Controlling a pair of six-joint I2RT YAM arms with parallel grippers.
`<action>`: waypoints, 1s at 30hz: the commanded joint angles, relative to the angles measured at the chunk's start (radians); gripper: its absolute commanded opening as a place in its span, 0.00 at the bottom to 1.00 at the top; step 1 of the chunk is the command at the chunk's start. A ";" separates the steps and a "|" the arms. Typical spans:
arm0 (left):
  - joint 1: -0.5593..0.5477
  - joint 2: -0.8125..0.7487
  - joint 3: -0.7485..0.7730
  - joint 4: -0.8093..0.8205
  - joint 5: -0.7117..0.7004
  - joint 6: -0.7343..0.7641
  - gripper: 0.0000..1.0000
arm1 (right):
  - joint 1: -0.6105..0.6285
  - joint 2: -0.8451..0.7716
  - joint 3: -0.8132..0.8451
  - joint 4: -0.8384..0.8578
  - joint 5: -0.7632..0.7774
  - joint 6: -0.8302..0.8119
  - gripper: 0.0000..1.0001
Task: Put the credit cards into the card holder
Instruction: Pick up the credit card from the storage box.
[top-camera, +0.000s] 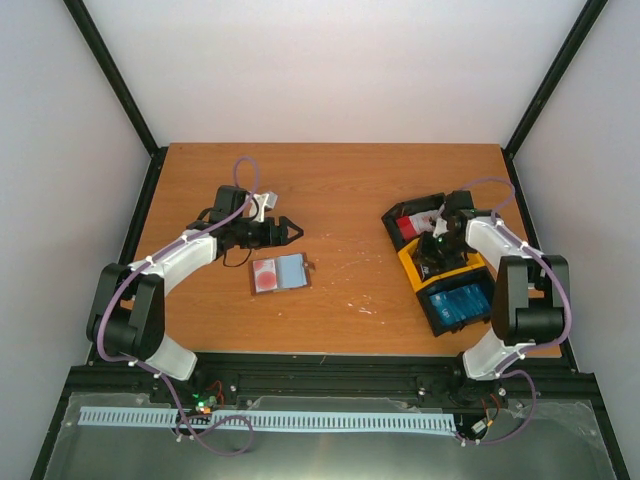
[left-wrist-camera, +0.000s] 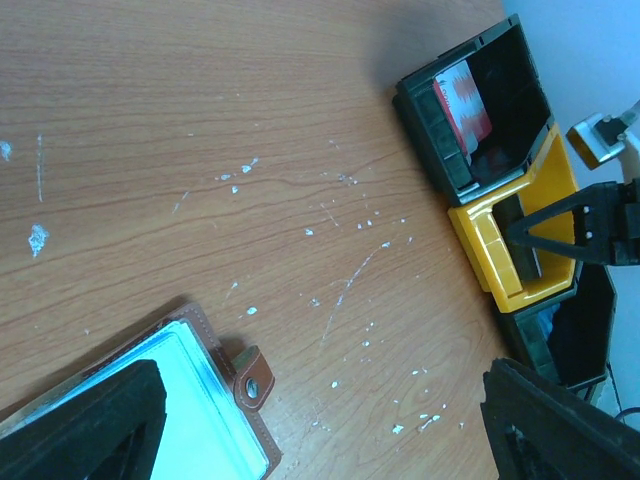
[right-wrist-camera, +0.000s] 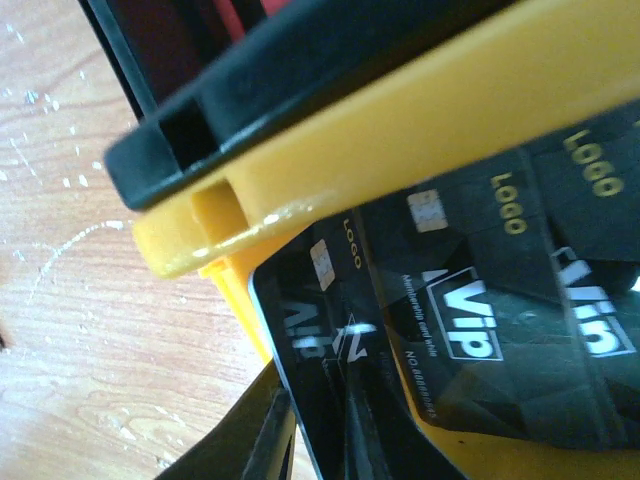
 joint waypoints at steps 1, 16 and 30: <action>-0.007 -0.023 -0.001 0.019 0.019 0.011 0.87 | -0.004 -0.070 0.020 0.018 0.067 0.017 0.15; -0.008 -0.028 -0.006 0.014 0.019 0.021 0.87 | -0.004 -0.094 0.034 -0.019 0.086 0.015 0.12; -0.008 -0.032 -0.014 0.006 0.010 0.030 0.87 | -0.004 -0.070 0.011 -0.003 0.174 0.021 0.25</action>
